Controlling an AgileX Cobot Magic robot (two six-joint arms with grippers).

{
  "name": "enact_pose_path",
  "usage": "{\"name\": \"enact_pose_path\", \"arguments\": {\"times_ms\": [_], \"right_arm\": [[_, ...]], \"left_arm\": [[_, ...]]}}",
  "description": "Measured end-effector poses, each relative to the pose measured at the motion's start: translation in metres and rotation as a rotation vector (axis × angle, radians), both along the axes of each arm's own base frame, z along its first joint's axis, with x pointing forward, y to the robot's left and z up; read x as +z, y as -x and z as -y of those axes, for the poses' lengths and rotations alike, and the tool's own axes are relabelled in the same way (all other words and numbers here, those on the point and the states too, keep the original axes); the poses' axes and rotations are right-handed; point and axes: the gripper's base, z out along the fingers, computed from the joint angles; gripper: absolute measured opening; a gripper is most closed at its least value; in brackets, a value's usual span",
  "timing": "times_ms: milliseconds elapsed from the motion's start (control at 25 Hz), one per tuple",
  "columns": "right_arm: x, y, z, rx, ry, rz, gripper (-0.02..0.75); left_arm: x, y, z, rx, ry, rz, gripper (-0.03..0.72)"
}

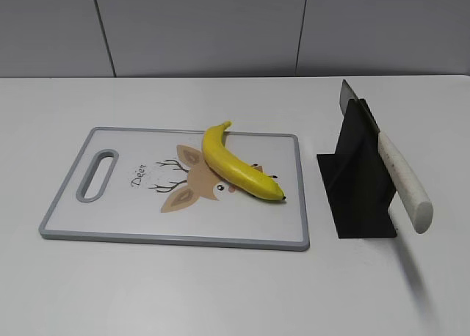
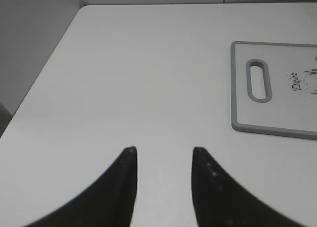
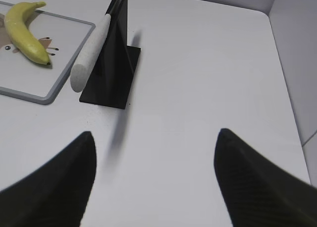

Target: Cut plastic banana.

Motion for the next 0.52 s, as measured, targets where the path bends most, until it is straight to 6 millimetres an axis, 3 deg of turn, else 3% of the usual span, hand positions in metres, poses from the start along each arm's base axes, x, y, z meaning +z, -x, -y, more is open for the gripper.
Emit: {"name": "enact_pose_path", "arguments": {"times_ms": [520], "right_arm": [[0.0000, 0.0000, 0.0000, 0.000, 0.000, 0.000, 0.578]], "left_arm": [[0.0000, 0.0000, 0.0000, 0.000, 0.001, 0.000, 0.296]]}}
